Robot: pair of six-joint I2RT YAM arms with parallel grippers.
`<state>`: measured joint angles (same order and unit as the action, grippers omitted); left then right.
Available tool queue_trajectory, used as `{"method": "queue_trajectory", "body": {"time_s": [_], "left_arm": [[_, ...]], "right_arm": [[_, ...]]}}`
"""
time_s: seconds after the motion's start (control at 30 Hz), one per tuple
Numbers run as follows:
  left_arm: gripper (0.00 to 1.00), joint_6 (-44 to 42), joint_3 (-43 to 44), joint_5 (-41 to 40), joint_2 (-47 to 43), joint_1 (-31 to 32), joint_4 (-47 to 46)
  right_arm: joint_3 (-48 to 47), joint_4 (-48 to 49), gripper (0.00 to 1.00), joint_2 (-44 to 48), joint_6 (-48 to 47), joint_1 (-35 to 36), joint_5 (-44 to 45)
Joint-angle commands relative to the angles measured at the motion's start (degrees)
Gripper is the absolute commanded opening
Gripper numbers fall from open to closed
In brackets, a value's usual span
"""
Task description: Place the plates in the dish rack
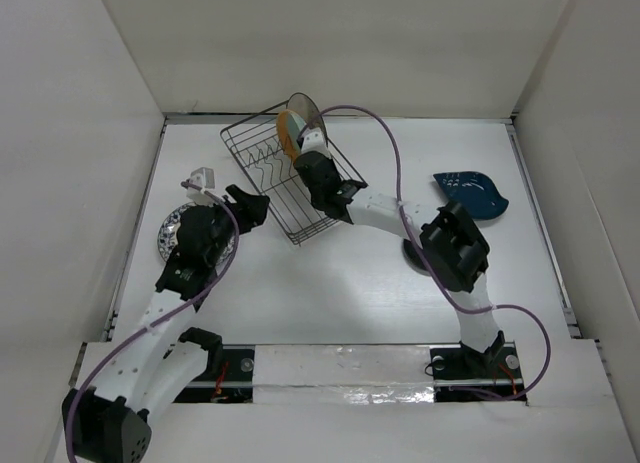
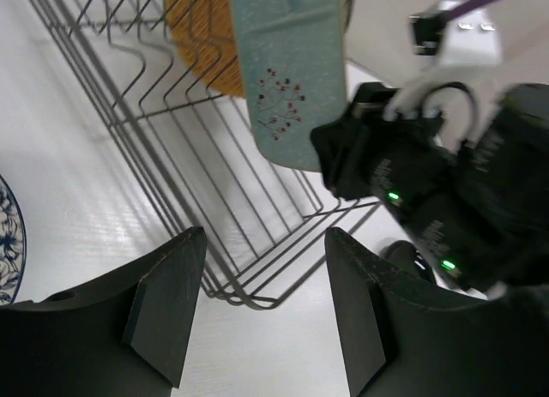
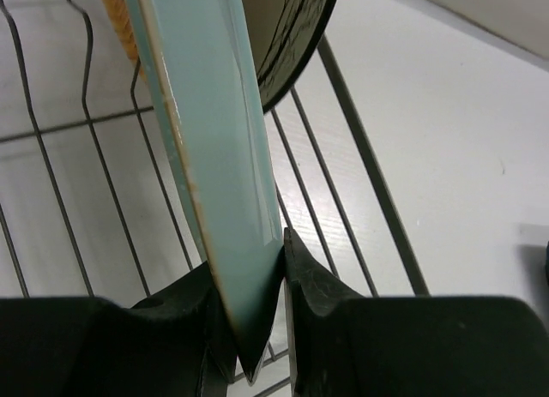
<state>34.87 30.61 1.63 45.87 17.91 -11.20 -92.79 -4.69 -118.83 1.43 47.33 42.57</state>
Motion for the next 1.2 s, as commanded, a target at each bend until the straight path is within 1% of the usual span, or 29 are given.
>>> {"method": "queue_trajectory", "body": {"time_s": [0.0,0.07,0.1,0.2,0.33,0.4,0.57,0.67,0.7,0.8,0.83,0.93,1.03,1.13,1.17], "left_arm": [[0.55,-4.2,8.5,2.2,-3.9,0.1,7.0],[0.55,-5.9,10.7,2.9,-6.0,0.1,10.0],[0.55,-8.0,12.4,1.9,-6.6,0.1,13.1],[0.56,-11.4,14.6,-0.7,-8.7,0.1,16.6],[0.56,-14.4,15.9,-1.2,-9.1,0.1,18.1],[0.56,-15.7,16.9,-0.7,-8.7,0.1,18.8],[0.57,-19.1,17.4,-0.4,-10.4,0.1,18.7],[0.57,-19.8,17.4,-1.2,-11.1,0.1,19.0],[0.57,-19.8,16.8,-1.2,-11.3,0.1,18.7],[0.57,-19.9,14.8,-1.2,-12.0,0.1,17.4],[0.57,-20.1,14.4,-2.7,-12.0,0.1,17.0],[0.57,-20.5,12.5,-3.6,-11.4,0.1,16.4],[0.58,-20.5,11.7,-3.7,-10.9,0.1,16.2],[0.58,-20.4,10.7,-3.3,-10.8,0.1,15.5],[0.58,-20.5,10.5,-3.2,-10.7,0.1,15.4]], "right_arm": [[-10.9,4.9,0.0,-0.5,-2.5,-0.1,6.8],[-12.5,3.1,0.0,-1.3,-2.9,0.0,5.6],[-13.9,2.8,0.0,-2.0,-3.0,0.5,5.1],[-16.2,1.1,0.0,-3.4,-2.8,1.1,4.5],[-23.6,-3.4,0.0,-7.4,-1.5,1.6,3.6],[-25.8,-4.9,0.0,-9.2,0.4,1.6,3.1],[-30.6,-9.2,0.0,-11.9,4.4,1.6,1.6],[-32.1,-10.0,0.0,-13.2,4.8,1.6,2.3],[-34.3,-10.8,0.0,-14.6,5.1,1.6,2.4],[-36.8,-13.3,0.0,-16.5,6.0,1.0,3.0],[-37.7,-14.1,0.0,-17.3,6.4,1.0,3.0],[-38.2,-14.1,0.0,-18.1,7.4,0.5,2.7],[-39.0,-16.7,0.0,-18.5,9.6,0.5,5.4],[-35.9,-14.3,0.0,-16.2,11.4,-0.3,4.0],[-36.6,-14.6,0.0,-16.3,11.2,-0.3,4.5]]}}
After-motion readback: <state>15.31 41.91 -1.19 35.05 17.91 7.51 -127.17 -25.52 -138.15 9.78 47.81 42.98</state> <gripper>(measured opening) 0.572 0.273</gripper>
